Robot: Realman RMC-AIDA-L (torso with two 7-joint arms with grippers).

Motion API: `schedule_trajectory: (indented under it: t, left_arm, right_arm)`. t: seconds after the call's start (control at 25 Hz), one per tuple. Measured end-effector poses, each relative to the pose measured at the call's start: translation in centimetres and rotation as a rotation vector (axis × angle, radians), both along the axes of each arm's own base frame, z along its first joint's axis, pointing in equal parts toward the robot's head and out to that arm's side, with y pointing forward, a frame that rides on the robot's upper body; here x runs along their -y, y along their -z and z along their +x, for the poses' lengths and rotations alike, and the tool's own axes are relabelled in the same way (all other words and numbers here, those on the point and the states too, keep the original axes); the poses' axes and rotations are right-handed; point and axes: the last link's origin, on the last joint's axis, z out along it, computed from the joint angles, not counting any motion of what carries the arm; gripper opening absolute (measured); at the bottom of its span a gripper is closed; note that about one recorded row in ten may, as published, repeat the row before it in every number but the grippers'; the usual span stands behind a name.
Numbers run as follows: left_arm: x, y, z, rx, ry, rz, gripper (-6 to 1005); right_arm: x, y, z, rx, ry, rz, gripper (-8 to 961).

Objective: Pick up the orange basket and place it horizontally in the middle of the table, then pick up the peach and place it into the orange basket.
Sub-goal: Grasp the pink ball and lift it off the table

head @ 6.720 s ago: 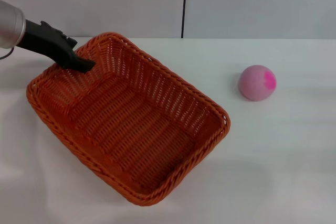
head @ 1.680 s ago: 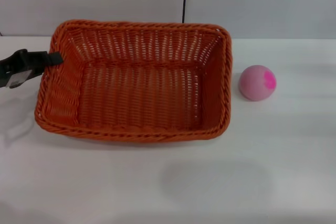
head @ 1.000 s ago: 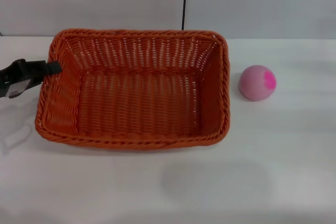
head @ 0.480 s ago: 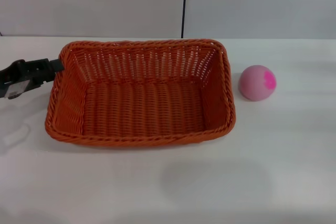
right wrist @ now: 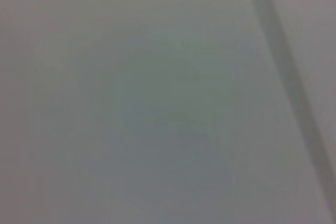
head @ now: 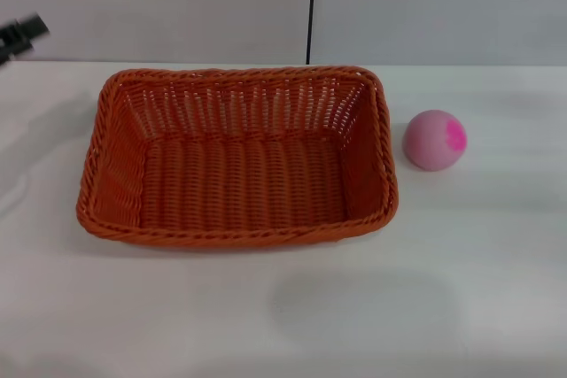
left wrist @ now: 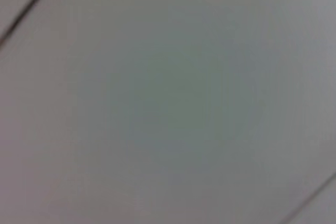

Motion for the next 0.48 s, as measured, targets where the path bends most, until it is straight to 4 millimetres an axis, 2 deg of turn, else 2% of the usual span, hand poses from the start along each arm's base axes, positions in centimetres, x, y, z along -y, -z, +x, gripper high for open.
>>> schedule_trajectory:
  t: [0.16, 0.2, 0.24, 0.36, 0.4, 0.44, 0.48]
  left_arm:
    - [-0.2, 0.0, 0.6, -0.028, 0.094, 0.135, 578]
    - [-0.3, 0.4, 0.9, -0.031, 0.142, 0.192, 577]
    - [-0.3, 0.4, 0.9, -0.031, 0.142, 0.192, 576]
    - [-0.3, 1.3, 1.3, -0.057, 0.207, 0.253, 573]
    - [-0.4, 1.5, 1.4, -0.074, 0.227, 0.267, 572]
    - [-0.4, 1.9, 1.6, -0.083, 0.242, 0.280, 571]
    - [-0.4, 2.0, 1.6, -0.086, 0.249, 0.286, 570]
  right_arm:
    - [-0.6, -0.7, -1.2, 0.005, -0.062, -0.121, 620]
    - [-1.2, -1.5, -1.9, 0.004, -0.092, -0.246, 618]
    - [-1.2, -1.5, -1.9, 0.004, -0.092, -0.246, 617]
    - [-2.1, -2.8, -3.3, 0.013, -0.099, -0.457, 613]
    - [-2.8, -3.6, -4.2, 0.039, -0.079, -0.597, 612]
    - [-2.8, -3.6, -4.2, 0.039, -0.079, -0.597, 610]
    - [-3.4, -4.1, -5.4, 0.086, -0.050, -0.721, 609]
